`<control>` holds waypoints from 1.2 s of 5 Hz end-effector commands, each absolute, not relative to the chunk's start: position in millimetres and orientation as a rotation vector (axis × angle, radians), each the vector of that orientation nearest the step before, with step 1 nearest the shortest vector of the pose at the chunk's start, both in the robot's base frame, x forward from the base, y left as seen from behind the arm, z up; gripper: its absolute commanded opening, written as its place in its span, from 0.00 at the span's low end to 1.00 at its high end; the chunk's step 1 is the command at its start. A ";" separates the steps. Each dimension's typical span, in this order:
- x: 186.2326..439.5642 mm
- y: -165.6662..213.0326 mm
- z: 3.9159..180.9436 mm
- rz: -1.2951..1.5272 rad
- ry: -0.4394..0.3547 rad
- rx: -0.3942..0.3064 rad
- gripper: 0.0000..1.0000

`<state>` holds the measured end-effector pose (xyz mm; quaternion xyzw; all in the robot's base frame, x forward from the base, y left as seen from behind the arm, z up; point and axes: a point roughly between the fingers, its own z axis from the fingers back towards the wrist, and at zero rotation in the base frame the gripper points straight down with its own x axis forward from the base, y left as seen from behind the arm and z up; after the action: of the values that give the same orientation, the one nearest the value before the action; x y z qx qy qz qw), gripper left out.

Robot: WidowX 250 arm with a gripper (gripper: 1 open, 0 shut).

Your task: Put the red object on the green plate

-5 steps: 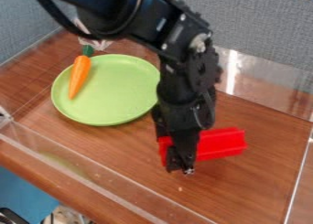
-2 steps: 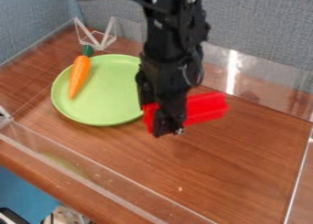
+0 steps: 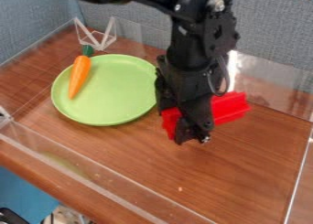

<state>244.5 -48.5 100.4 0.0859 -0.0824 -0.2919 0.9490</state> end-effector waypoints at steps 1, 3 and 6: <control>253.5 -9.4 116.9 -0.468 -0.157 0.204 0.00; 269.5 79.5 118.7 -0.324 -0.107 0.231 0.00; 314.7 66.8 107.3 -0.382 -0.072 0.188 0.00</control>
<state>306.3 67.4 91.4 0.0839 -0.0088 -0.1937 0.9774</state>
